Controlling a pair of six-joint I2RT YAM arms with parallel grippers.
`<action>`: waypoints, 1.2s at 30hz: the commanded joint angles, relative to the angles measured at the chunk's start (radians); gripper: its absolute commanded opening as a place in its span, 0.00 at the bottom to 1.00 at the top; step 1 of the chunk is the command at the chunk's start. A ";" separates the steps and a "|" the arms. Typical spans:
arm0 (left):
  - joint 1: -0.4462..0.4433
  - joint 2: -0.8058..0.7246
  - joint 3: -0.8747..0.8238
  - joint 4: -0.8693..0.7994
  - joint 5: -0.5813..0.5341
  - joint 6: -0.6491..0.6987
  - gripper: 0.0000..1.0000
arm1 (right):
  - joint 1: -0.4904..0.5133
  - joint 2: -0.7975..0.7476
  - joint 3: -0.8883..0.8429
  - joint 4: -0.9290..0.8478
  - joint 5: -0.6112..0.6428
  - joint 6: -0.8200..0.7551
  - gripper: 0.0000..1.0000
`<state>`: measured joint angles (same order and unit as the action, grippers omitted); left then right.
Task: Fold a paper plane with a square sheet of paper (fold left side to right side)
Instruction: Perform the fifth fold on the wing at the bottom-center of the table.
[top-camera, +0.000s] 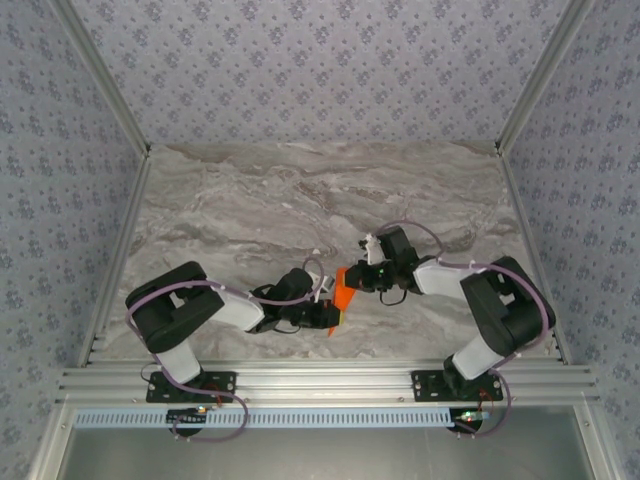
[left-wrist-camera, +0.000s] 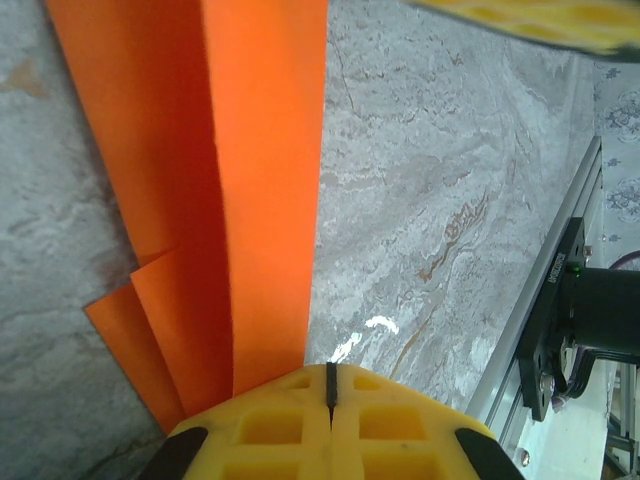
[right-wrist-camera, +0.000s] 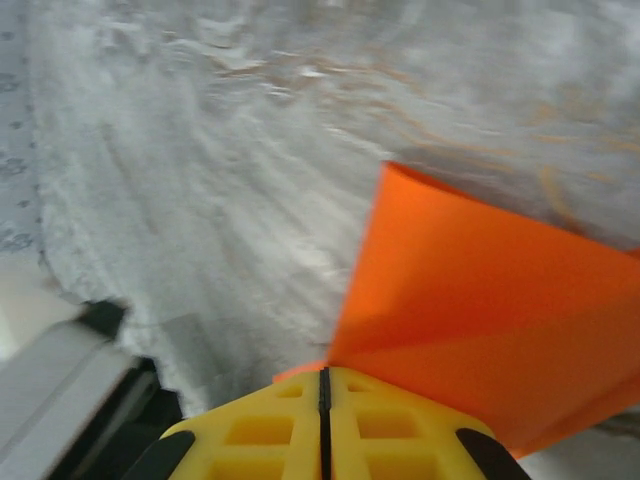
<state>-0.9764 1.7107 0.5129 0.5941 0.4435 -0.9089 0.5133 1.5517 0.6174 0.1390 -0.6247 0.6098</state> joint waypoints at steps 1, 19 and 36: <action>-0.013 0.037 -0.027 -0.089 -0.007 0.010 0.01 | 0.032 -0.079 -0.029 0.034 -0.018 0.005 0.07; -0.013 0.022 -0.022 -0.102 -0.019 0.013 0.00 | 0.137 -0.040 -0.081 0.057 0.097 0.051 0.06; -0.013 0.020 -0.027 -0.128 -0.031 0.016 0.00 | 0.048 0.059 -0.038 -0.026 0.121 -0.061 0.05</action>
<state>-0.9775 1.7111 0.5129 0.5934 0.4366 -0.9089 0.5972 1.5803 0.5533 0.1638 -0.5465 0.6041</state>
